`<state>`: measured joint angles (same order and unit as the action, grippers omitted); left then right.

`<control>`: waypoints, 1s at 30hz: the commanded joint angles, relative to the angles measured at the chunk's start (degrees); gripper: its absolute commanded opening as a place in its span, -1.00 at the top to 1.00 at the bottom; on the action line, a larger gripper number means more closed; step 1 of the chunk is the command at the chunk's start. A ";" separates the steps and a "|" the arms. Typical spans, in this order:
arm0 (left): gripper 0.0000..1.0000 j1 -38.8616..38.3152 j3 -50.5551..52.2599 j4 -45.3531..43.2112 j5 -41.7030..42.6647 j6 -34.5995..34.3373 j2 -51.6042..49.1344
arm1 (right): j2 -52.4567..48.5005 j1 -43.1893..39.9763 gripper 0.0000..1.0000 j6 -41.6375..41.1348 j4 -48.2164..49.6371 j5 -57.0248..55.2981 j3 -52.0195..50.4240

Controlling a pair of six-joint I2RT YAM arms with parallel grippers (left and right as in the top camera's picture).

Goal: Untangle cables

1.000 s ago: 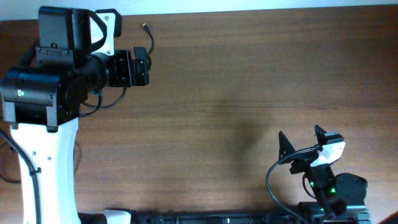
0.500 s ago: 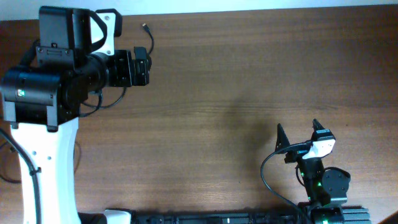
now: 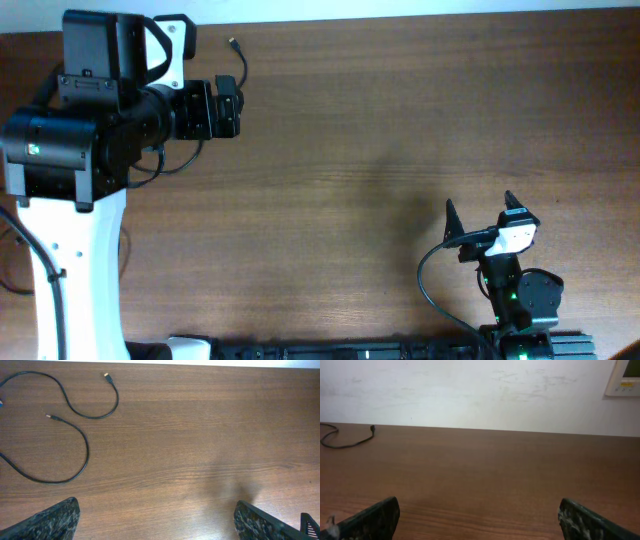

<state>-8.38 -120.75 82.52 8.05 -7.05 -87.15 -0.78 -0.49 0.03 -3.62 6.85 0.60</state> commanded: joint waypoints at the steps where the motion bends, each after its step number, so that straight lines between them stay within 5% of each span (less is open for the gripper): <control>1: -0.97 0.17 -0.42 -0.11 -0.42 0.72 0.00 | 0.57 -0.33 -0.97 0.15 -0.48 -0.92 -0.28; 7: -0.97 0.24 1.64 9.90 -5.57 0.74 1.20 | 0.57 -0.33 -0.97 0.15 -0.48 -0.92 -0.28; 10: -0.97 0.24 13.68 7.02 -5.99 0.74 10.05 | 0.57 -0.33 -0.97 0.15 -0.48 -0.94 -0.28; 15: -0.97 0.24 53.96 -15.87 -7.02 1.57 36.87 | 0.57 -0.33 -0.97 0.15 -0.48 -0.92 -0.28; 19: -0.97 0.28 72.26 -16.09 -9.62 1.57 64.11 | 0.57 -0.33 -0.97 0.15 -0.48 -0.92 -0.28; 21: -0.97 0.28 79.14 -23.50 -9.51 1.57 73.96 | 0.57 -0.33 -0.97 0.15 -0.48 -0.92 -0.28; 30: -0.98 10.51 109.11 -70.71 -4.31 2.67 82.16 | 0.57 -0.33 -0.97 0.15 -0.48 -0.92 -0.28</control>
<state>-0.45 -17.39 18.13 1.37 -5.48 -9.08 -0.58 -0.67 0.01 -3.66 6.22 0.60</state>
